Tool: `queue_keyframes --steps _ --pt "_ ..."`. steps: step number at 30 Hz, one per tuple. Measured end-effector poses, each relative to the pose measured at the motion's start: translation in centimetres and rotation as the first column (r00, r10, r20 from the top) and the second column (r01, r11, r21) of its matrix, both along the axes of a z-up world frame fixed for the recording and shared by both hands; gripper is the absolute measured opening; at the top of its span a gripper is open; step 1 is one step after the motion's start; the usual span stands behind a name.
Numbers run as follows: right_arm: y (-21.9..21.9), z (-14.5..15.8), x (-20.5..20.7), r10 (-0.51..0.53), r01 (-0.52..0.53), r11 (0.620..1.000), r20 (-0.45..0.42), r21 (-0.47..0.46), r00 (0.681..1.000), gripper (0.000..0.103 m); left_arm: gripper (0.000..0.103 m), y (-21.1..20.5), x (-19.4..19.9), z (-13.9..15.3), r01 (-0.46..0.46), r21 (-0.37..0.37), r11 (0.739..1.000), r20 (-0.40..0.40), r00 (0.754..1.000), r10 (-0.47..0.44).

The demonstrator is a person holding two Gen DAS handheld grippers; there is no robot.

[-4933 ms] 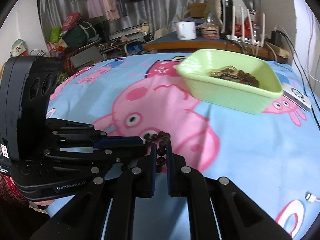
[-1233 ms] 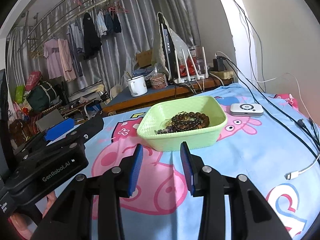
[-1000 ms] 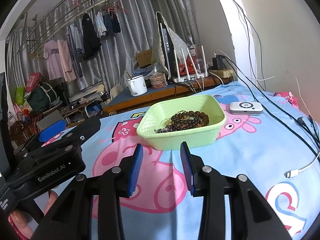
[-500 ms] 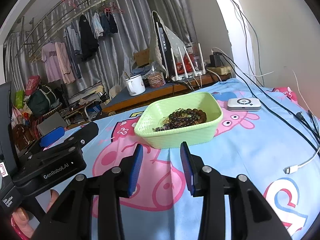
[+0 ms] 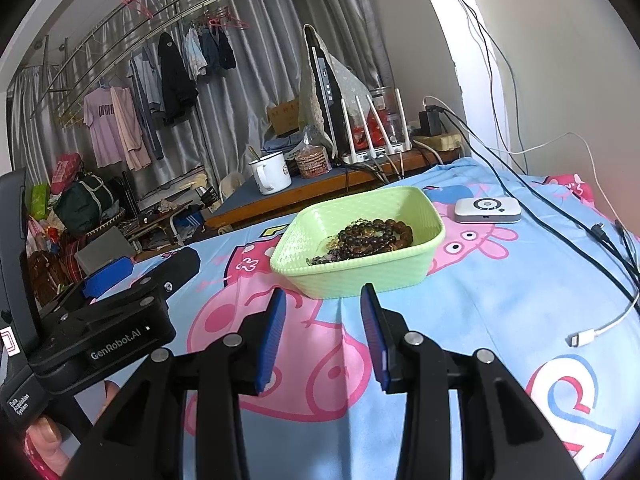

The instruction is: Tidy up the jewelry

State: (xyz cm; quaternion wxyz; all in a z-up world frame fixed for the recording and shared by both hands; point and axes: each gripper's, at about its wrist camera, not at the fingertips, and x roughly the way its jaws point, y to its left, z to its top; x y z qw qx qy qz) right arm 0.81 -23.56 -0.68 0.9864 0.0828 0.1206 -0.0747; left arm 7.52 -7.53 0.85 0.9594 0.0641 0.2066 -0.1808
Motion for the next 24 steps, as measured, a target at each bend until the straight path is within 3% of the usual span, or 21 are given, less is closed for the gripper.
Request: queue_keyframes --steps 24 --pt "0.04 0.02 -0.1 0.0 0.0 1.0 -0.001 0.002 1.0 0.006 0.096 -0.53 0.02 -0.06 0.022 0.0 1.0 -0.012 1.0 -0.022"
